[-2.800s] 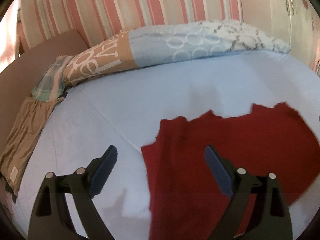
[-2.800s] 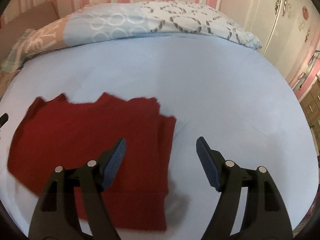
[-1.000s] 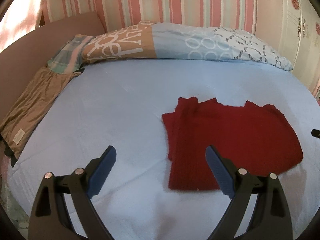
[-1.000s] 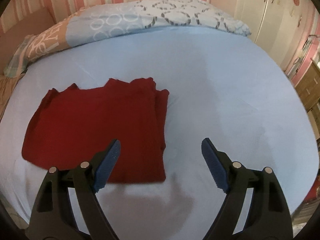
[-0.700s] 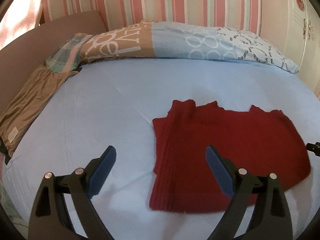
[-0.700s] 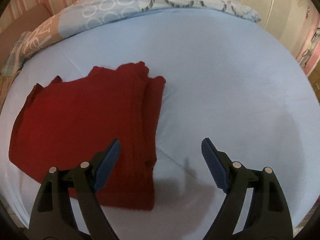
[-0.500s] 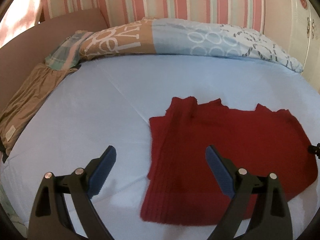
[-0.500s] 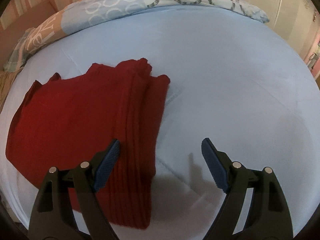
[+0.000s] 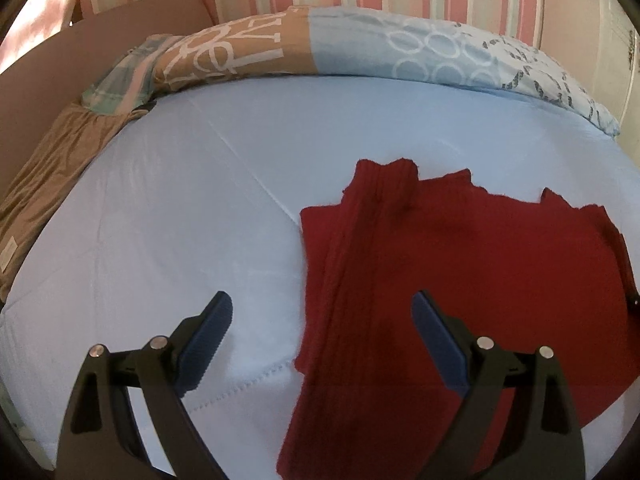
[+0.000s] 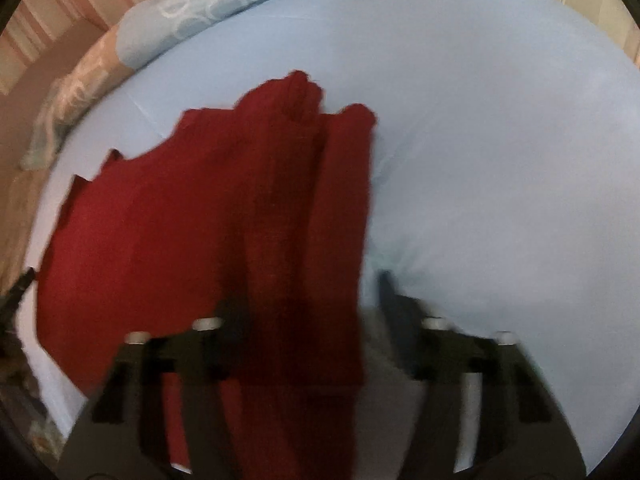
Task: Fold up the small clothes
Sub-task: 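Grasp the folded sweater edge with the right tool, then fold the sweater edge with the right tool across the bundle and release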
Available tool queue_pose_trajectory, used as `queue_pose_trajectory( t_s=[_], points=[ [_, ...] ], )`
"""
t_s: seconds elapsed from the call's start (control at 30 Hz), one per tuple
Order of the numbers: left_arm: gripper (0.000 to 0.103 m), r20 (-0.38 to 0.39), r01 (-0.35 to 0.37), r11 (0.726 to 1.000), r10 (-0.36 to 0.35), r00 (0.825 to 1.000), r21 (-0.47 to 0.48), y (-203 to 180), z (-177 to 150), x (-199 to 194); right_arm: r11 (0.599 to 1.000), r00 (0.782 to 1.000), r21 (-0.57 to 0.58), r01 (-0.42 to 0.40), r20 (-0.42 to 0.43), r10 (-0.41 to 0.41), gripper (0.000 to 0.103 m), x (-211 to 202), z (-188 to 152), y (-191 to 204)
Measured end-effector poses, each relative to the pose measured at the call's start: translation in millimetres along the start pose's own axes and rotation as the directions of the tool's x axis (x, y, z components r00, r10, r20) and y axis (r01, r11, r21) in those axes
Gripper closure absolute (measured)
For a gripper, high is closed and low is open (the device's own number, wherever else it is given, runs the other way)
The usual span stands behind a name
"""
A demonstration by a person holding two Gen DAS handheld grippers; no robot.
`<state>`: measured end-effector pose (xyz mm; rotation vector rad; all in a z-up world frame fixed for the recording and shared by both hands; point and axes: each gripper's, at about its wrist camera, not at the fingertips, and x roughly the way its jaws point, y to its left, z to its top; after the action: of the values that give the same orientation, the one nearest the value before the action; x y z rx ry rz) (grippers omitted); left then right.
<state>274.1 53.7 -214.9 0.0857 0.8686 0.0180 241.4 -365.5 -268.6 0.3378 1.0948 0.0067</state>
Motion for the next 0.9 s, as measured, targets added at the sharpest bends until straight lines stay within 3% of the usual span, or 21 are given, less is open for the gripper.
queue_pose_trajectory(
  t_s=[0.1, 0.2, 0.47, 0.6, 0.73, 0.9],
  points=[
    [0.011, 0.002, 0.007, 1.000, -0.007, 1.000, 0.000, 1.5, -1.4, -0.7, 0.999, 0.999, -0.034, 0.042, 0.024, -0.041, 0.082, -9.6, 1.5, 9.5],
    [0.011, 0.006, 0.015, 1.000, -0.015, 1.000, -0.001, 0.7, -1.8, -1.7, 1.000, 1.000, 0.031, -0.001, 0.022, 0.000, 0.083, -16.6, 4.2, -0.6],
    [0.011, 0.028, 0.027, 0.999, -0.028, 0.999, 0.018, -1.8, 2.9, -8.8, 0.999, 0.996, 0.029, -0.043, 0.085, 0.040, 0.086, -49.2, 13.9, 1.4],
    [0.011, 0.038, 0.037, 0.999, -0.038, 0.999, 0.014, 3.3, 8.7, -13.8, 0.998, 0.990, 0.011, 0.065, 0.124, -0.066, 0.086, -70.8, 22.9, 6.8],
    [0.011, 0.054, 0.043, 0.999, -0.044, 0.998, 0.015, 8.9, 12.5, -19.2, 0.982, 0.969, 0.041, 0.183, 0.161, -0.187, 0.086, -95.8, 30.9, 1.4],
    [0.011, 0.068, 0.043, 0.999, -0.043, 0.997, 0.006, 20.4, 17.6, -21.6, 0.990, 0.973, -0.026, 0.142, 0.187, -0.134, 0.086, -115.1, 38.3, 42.7]
  ],
)
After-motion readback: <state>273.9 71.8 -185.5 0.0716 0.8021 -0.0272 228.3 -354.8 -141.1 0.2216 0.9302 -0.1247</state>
